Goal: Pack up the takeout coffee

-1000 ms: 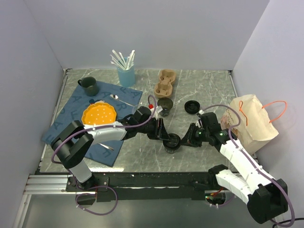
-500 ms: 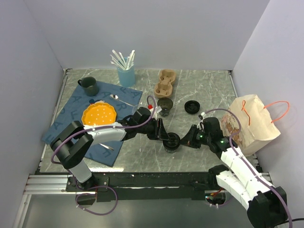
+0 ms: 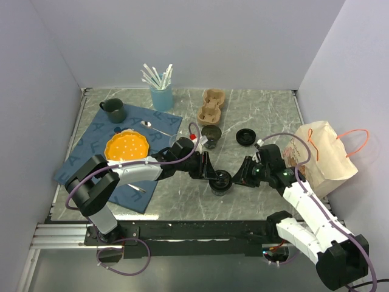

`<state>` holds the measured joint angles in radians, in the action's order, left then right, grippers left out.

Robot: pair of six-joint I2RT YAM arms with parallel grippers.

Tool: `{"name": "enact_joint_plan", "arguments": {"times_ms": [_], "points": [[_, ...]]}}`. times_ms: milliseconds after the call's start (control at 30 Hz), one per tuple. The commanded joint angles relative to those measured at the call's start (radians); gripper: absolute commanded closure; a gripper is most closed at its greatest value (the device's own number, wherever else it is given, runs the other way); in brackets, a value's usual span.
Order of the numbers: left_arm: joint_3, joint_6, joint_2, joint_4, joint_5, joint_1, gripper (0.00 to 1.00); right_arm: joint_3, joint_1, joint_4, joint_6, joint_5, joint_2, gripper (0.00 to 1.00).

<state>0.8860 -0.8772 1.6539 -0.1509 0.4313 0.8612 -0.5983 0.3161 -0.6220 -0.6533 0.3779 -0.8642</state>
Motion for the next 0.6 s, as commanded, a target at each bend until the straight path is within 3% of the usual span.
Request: {"name": "enact_joint_plan", "arguments": {"times_ms": [0, 567], "points": [[-0.055, 0.076, 0.099, 0.274, -0.126, 0.021, 0.57, -0.087, 0.001, -0.027, 0.023, -0.053, 0.014, 0.67], [-0.042, 0.089, 0.112, 0.287, -0.135, 0.021, 0.57, -0.098, 0.0, 0.057, 0.063, -0.046, -0.128, 0.67]]}}
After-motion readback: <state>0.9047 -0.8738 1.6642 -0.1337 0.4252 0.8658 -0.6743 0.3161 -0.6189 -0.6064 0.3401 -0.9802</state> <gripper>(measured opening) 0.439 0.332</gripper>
